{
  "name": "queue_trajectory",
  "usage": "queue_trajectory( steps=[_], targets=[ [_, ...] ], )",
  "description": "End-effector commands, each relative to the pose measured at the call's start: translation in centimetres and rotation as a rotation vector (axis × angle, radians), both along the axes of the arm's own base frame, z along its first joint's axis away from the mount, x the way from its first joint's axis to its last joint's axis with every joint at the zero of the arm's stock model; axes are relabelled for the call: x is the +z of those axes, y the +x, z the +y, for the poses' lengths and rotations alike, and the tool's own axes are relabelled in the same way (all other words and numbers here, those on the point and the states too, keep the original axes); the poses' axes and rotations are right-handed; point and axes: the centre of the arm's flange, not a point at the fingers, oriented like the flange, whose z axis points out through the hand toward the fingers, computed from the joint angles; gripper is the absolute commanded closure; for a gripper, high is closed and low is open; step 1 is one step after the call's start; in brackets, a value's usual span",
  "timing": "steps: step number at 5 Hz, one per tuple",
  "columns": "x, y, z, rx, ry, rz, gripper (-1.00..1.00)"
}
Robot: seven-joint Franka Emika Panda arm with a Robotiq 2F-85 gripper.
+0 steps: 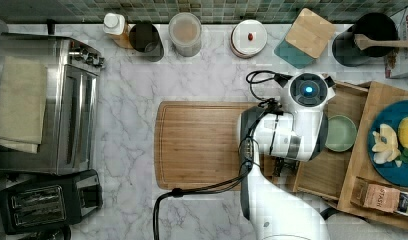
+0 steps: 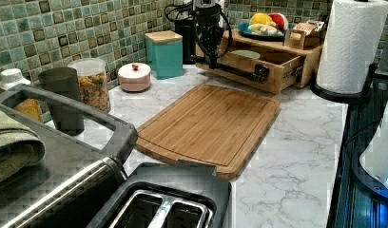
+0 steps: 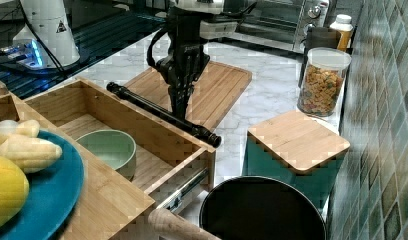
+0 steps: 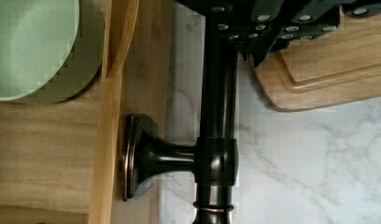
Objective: Close the drawer.
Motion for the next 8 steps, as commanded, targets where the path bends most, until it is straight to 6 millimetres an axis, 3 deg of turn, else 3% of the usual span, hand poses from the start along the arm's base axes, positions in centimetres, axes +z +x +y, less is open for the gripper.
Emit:
queue_trajectory(
  steps=[1,3,4,5,8],
  targets=[
    [-1.3,-7.6,-18.9,-0.118,-0.013,-0.03,1.0],
    [-1.3,-9.2,-26.1,-0.166,-0.046,0.075,1.0],
    [-1.0,-9.9,-27.0,-0.225,-0.029,0.096,1.0],
    [0.4,-10.2,-26.0,-0.178,-0.034,0.105,1.0],
    [0.4,-10.2,-26.0,-0.179,-0.034,0.105,1.0]
  ],
)
